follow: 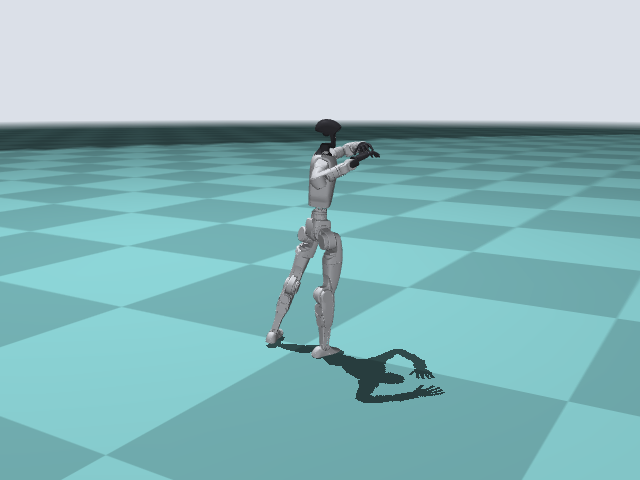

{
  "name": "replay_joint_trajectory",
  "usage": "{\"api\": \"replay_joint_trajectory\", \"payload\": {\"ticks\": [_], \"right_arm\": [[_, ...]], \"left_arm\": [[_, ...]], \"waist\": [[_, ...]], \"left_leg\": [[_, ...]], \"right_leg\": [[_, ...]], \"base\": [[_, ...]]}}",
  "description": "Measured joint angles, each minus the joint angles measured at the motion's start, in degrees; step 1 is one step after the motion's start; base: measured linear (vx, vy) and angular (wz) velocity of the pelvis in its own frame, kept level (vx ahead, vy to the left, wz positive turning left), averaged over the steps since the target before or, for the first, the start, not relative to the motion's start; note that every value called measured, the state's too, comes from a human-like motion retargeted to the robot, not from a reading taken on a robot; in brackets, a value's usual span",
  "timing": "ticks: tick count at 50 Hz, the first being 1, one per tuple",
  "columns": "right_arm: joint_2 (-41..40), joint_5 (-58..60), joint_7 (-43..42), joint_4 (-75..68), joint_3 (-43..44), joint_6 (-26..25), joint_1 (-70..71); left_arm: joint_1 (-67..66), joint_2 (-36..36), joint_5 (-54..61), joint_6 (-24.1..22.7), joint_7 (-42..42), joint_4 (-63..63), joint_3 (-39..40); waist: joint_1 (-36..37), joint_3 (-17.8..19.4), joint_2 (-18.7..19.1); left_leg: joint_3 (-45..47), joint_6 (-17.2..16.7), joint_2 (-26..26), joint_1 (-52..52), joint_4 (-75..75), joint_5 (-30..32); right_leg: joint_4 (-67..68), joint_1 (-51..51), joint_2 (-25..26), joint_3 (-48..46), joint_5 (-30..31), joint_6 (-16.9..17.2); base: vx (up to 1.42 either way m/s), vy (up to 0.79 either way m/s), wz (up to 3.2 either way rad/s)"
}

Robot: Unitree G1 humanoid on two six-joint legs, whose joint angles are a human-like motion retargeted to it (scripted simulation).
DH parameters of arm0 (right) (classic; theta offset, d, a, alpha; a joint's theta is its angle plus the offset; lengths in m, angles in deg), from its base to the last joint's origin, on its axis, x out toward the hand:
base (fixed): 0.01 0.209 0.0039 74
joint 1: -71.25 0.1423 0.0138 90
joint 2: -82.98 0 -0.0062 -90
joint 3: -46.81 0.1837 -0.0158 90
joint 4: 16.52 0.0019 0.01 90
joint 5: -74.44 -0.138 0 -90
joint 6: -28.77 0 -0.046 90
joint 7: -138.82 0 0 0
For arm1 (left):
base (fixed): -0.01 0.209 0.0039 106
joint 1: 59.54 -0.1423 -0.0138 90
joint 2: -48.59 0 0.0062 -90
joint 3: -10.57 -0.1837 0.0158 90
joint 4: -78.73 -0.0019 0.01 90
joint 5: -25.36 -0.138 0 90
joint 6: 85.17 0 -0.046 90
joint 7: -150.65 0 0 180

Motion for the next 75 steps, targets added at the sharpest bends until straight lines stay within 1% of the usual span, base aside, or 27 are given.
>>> {"api": "replay_joint_trajectory", "payload": {"ticks": [2,5,10,13,16,22,27,32,35,40,43,47,50,54,61,67,71,75], "right_arm": [[-1.77,-0.88,0.31,1.90,5.83,-0.04,-6.27],[-2.27,-2.05,0.64,3.29,8.63,-0.13,-9.27],[-0.54,-3.22,1.10,3.82,7.53,-0.27,-7.74],[1.01,-3.90,1.23,3.69,5.40,-0.20,-5.85],[2.25,-4.59,1.32,3.63,3.30,-0.03,-4.26],[2.18,-4.94,1.40,3.63,2.42,0.25,-3.85],[-0.12,-3.70,0.94,2.65,7.00,-0.04,-8.09],[-3.99,-1.47,0.55,1.28,16.93,-0.64,-16.55],[-6.42,0.82,-0.35,0.73,26.76,-1.25,-24.24],[-8.36,4.15,-3.09,0.02,38.74,-1.80,-33.15],[-8.38,5.60,-4.90,-0.15,43.19,-2.25,-35.81],[-8.68,5.97,-6.16,0.83,46.52,-2.69,-38.17],[-9.24,5.04,-5.84,2.14,46.01,-2.28,-38.60],[-9.42,3.42,-4.12,3.08,40.98,-1.01,-36.57],[-6.47,0.85,-1.92,2.88,33.07,0.01,-32.28],[-1.32,-2.47,-1.52,3.82,26.27,1.16,-27.85],[1.90,-4.95,-0.89,4.40,22.19,1.75,-25.20],[4.39,-6.21,-0.26,4.53,18.75,2.06,-23.07]], "left_arm": [[1.91,0.73,0.72,-0.12,-0.03,-0.55,-1.88],[1.54,2.99,2.10,-0.19,0.35,-1.72,-1.78],[-2.72,6.80,4.64,-0.19,2.12,-3.73,1.74],[-5.33,8.01,5.54,-0.23,2.92,-4.11,3.92],[-6.79,8.34,5.75,-0.38,3.14,-3.62,5.23],[-5.27,6.85,5.11,-0.71,2.96,-1.74,4.75],[-0.84,3.48,4.29,-0.41,2.73,-2.08,2.24],[4.42,-2.39,3.16,0.06,1.49,-4.62,-1.34],[8.36,-7.96,2.57,0.24,-0.41,-6.35,-4.19],[13.63,-17.20,0.81,0.11,-1.74,-7.31,-8.03],[16.45,-21.69,-0.19,0.14,-2.38,-7.09,-9.27],[19.60,-25.31,-0.48,0.12,-3.55,-6.39,-10.07],[20.87,-25.62,-0.49,-0.17,-4.00,-5.68,-10.59],[19.91,-22.40,-0.37,-0.84,-3.74,-4.46,-11.64],[14.42,-11.95,1.81,-1.54,-3.40,-1.13,-11.86],[8.80,-3.03,4.16,-1.90,-3.09,1.33,-11.26],[5.74,1.23,5.41,-1.44,-2.73,2.01,-9.70],[2.47,4.14,5.99,-0.83,-2.53,2.18,-7.18]], "waist": [[5.50,-0.70,-1.38],[12.31,-1.71,-2.80],[20.01,-3.61,-4.24],[22.14,-4.48,-4.45],[22.45,-4.90,-4.19],[18.49,-4.47,-2.80],[11.69,-2.94,-1.81],[2.88,-0.44,-1.90],[-2.00,1.14,-2.09],[-8.72,2.81,-2.54],[-10.62,3.53,-2.40],[-9.71,4.19,-1.61],[-7.18,4.47,-1.15],[-3.30,4.39,-1.47],[4.94,2.80,-2.16],[13.82,0.91,-3.47],[20.46,-0.49,-5.25],[27.29,-1.73,-7.87]], "left_leg": [[-1.86,-0.07,0.61,-0.80,0.12,0.04],[-4.28,-0.11,1.44,-2.14,0.33,0.08],[-7.28,-0.03,2.12,-4.86,0.49,0.20],[-8.23,0.00,2.23,-6.05,0.42,0.33],[-8.42,0.01,2.37,-6.69,0.49,0.43],[-6.09,-0.04,2.91,-6.27,1.12,0.60],[-1.85,0.24,3.14,-4.60,2.17,0.59],[2.27,0.80,3.39,-2.69,3.77,0.54],[3.98,0.95,3.50,-1.85,4.43,0.65],[6.54,0.94,2.53,-0.07,3.70,1.11],[7.73,0.96,1.67,0.84,2.87,1.37],[8.43,1.15,0.90,1.41,2.24,1.50],[7.83,1.32,0.49,1.04,2.24,1.34],[4.89,1.26,0.24,-0.26,2.53,0.91],[-4.99,0.48,0.66,-4.96,3.92,0.09],[-14.93,-0.32,0.40,-9.94,5.18,-0.57],[-22.00,-0.31,-1.62,-13.28,5.39,-1.04],[-29.61,-0.04,-5.44,-15.88,4.41,-0.83]], "right_leg": [[0.82,-0.17,0.05,-1.57,-0.46,0.00],[2.19,-0.80,0.18,-3.60,-1.11,0.00],[3.50,-2.47,0.00,-6.06,-1.69,0.00],[3.39,-3.09,-0.17,-6.87,-1.69,0.00],[2.89,-3.34,-0.14,-7.08,-1.46,0.00],[1.79,-3.51,0.91,-5.31,-0.49,0.00],[0.40,-3.25,2.15,-1.94,0.94,0.00],[0.00,-2.89,3.38,1.05,1.87,0.00],[0.00,-2.74,3.94,2.02,2.24,0.00],[0.00,-2.50,4.11,4.22,2.34,0.00],[0.00,-2.45,3.99,5.39,2.43,0.00],[0.00,-2.46,3.79,5.93,2.58,0.00],[0.00,-2.55,3.17,5.41,2.52,0.00],[0.00,-2.27,1.61,3.08,1.92,0.00],[0.32,-1.33,-1.73,-4.83,0.24,0.00],[5.56,-2.51,-4.70,-12.70,-3.57,0.00],[9.07,-2.94,-8.37,-18.27,-6.22,0.00],[10.77,-1.51,-13.34,-24.75,-8.19,0.00]], "base": [[0.01,-0.03,0.84],[0.00,-0.03,0.72],[-0.01,-0.02,0.53],[-0.01,-0.02,0.29],[0.00,-0.02,-0.01],[-0.02,-0.09,-0.35],[-0.04,-0.12,-0.77],[-0.05,-0.12,-0.79],[-0.05,-0.08,-0.58],[-0.05,0.00,-0.47],[-0.05,0.03,-0.37],[-0.05,0.03,-0.19],[-0.06,0.05,0.14],[-0.06,0.09,0.62],[-0.04,0.11,1.21],[-0.02,0.15,1.42],[0.00,0.25,1.56],[0.02,0.30,1.78]]}}
